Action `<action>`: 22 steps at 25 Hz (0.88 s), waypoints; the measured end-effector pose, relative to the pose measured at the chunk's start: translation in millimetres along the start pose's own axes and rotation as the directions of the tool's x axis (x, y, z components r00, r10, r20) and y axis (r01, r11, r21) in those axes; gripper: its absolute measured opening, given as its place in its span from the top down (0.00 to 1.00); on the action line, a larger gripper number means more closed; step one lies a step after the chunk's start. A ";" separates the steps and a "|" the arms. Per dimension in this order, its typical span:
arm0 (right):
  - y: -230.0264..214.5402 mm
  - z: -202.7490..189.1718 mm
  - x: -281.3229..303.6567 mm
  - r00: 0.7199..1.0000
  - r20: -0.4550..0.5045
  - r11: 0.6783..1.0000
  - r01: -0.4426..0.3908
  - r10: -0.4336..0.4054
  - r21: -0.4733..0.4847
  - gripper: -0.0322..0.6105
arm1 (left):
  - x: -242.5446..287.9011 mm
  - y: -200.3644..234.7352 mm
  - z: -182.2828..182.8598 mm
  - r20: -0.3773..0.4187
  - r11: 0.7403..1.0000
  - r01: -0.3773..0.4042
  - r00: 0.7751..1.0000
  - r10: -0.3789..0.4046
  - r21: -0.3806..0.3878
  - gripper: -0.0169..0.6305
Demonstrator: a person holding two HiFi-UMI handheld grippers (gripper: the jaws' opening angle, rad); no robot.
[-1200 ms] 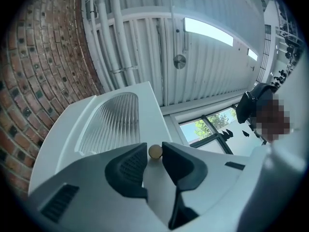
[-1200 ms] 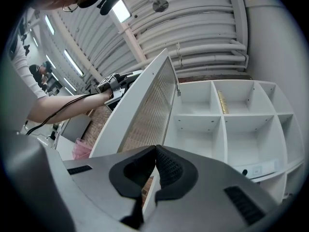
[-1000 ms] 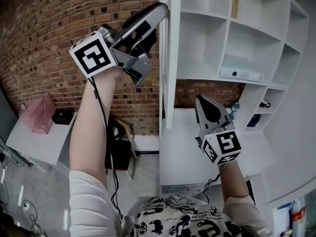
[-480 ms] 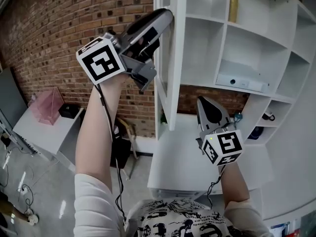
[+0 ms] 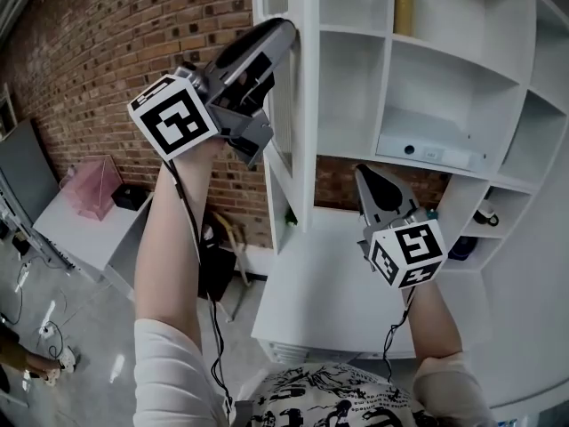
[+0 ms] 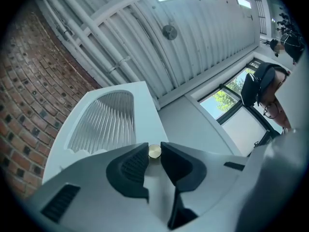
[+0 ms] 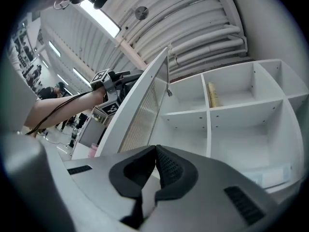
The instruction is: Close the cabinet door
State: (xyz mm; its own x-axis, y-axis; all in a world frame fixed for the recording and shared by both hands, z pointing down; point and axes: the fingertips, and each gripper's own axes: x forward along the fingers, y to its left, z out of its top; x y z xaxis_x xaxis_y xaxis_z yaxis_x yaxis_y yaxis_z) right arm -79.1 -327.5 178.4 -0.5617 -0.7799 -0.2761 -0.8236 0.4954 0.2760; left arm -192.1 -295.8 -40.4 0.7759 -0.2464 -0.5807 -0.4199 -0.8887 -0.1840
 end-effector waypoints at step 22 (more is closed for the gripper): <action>-104.2 -24.0 -17.3 1.000 -0.001 0.999 0.026 -0.026 -0.027 0.93 | 120.1 10.9 -94.5 -0.156 0.925 -0.250 0.940 0.302 0.286 0.84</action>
State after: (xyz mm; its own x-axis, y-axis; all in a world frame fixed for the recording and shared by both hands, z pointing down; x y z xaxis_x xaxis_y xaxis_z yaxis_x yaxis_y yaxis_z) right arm 18.3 -374.8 176.5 -0.5396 -0.7930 -0.2828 -0.8358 0.4640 0.2936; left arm -58.9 -371.6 -37.2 0.6764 -0.5605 -0.4778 -0.7168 -0.6502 -0.2520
